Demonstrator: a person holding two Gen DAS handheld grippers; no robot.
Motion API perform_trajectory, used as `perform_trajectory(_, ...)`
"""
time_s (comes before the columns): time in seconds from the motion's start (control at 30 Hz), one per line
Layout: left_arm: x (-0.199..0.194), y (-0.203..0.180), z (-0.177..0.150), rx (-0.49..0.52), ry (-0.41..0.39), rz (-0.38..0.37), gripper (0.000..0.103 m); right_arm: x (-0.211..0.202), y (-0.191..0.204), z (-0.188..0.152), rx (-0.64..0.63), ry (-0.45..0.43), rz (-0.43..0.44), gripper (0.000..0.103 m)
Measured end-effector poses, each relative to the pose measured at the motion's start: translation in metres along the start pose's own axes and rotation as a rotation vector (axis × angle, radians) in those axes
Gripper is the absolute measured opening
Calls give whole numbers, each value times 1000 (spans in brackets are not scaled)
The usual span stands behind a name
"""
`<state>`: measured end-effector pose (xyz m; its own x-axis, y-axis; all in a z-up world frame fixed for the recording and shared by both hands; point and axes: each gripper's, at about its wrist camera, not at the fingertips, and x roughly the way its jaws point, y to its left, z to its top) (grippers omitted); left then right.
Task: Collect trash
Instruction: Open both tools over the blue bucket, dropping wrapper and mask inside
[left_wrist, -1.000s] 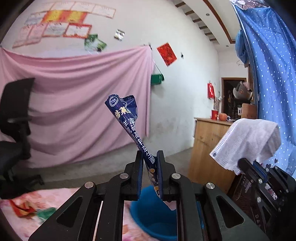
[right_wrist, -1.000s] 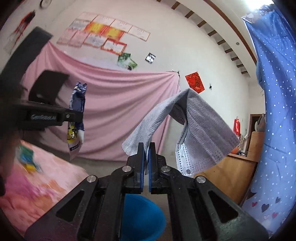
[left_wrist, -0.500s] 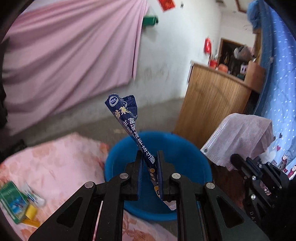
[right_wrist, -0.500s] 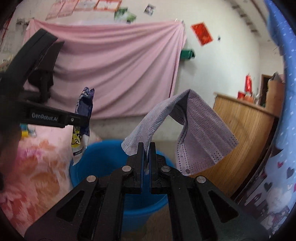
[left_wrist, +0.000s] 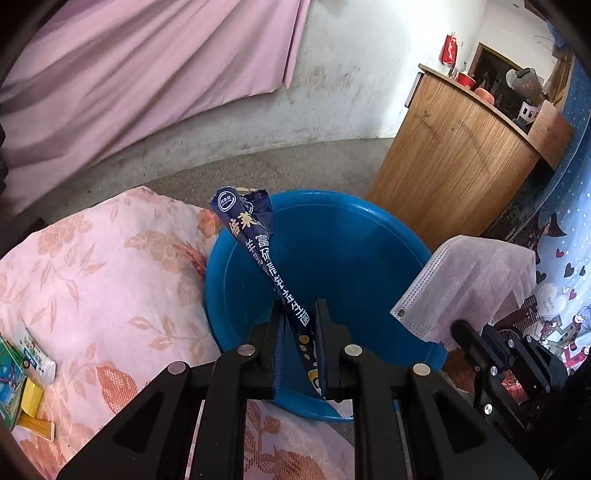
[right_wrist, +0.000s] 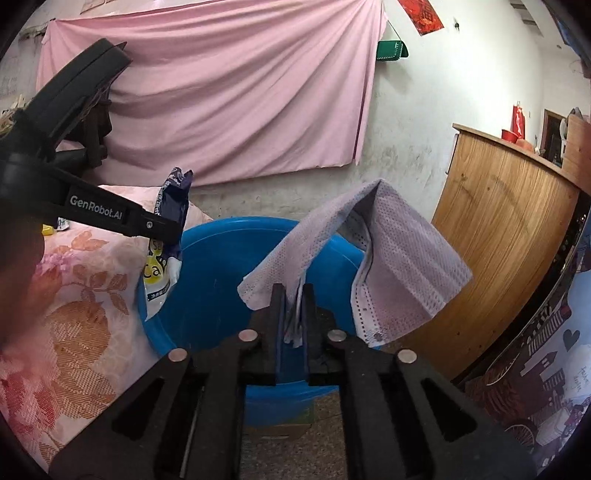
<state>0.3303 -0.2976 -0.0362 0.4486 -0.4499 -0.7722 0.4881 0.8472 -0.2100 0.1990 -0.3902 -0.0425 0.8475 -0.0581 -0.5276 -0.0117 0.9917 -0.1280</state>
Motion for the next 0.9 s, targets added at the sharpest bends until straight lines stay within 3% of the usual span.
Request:
perform_trajectory(0.07, 1, 1, -2, 2, 1, 2, 16, 1, -5, -1, 18, 5, 8, 46)
perform_trajectory(0.13, 3, 0, 1, 1, -2, 8, 29, 2, -8, 0, 30, 10, 14, 51)
perform_trajectory(0.43, -9, 10, -11, -24, -24, 22, 34, -6, -20, -1, 85, -32, 0, 71)
perform_trajectory(0.9, -57, 5, -34, 7, -213, 70, 63, -28, -37, 0, 180, -112, -69, 99)
